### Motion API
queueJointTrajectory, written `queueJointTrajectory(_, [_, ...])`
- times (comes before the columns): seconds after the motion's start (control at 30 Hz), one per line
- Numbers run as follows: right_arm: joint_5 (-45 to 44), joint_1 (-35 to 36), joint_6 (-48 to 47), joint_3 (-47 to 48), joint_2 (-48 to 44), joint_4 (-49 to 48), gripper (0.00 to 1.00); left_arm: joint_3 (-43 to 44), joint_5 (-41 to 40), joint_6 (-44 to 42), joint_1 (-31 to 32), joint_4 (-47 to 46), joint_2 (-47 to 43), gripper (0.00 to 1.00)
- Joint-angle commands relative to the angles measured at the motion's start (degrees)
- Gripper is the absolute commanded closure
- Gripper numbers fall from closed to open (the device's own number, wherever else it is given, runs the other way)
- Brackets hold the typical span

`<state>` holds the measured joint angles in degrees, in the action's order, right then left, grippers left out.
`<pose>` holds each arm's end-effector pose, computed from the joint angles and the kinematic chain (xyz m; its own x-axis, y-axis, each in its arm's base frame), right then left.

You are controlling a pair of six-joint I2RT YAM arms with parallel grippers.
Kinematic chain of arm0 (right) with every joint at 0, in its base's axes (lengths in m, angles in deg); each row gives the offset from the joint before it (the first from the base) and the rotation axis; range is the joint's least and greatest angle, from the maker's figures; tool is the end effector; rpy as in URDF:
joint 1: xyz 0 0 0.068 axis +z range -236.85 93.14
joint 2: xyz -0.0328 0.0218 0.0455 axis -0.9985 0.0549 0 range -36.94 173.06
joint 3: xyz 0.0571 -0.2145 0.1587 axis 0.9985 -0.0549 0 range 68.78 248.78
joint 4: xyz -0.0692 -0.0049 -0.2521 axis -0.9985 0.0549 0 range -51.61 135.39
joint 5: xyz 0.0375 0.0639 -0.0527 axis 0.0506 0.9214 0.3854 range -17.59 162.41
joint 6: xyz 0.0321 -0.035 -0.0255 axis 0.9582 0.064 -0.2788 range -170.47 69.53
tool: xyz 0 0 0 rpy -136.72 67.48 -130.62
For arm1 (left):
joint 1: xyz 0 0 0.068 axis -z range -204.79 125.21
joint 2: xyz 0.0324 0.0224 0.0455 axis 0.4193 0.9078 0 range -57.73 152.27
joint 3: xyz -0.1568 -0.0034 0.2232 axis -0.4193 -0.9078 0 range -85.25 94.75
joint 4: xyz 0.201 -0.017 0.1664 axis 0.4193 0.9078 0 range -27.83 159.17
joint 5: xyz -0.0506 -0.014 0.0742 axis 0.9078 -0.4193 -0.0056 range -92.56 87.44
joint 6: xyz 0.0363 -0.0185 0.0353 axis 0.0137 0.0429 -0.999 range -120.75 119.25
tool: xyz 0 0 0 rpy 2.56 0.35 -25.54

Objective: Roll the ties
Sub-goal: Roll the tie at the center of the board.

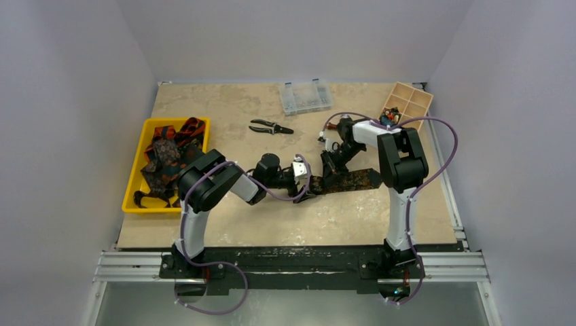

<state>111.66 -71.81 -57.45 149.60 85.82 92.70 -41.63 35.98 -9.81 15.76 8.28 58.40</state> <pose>0.3554 0.1189 0.1154 -0.9365 -0.3492 0.0317 -0.2501 0.7286 0.6376 0.2619 -0.2532 0.1022 -0.0890 0.2382 -0.9671 0.9834 0.1751 -0.0473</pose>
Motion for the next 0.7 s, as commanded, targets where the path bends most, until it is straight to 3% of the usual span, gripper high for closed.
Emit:
queueJointTrajectory(0.0, [-19.0,0.5,-2.0,0.6,4.8,-6.6,1.0,1.8,3.4,0.2,0.0,-6.7,2.8,0.26])
queueJointTrajectory(0.37, [-15.9,0.9,-5.7,3.1,8.4,-2.4,1.0,5.6,0.5,1.5,3.8,-10.5,5.5,0.29])
queueJointTrajectory(0.67, [-13.2,1.0,-5.3,2.7,8.8,-2.9,1.0,5.7,-1.3,0.8,4.0,-10.3,8.1,0.56])
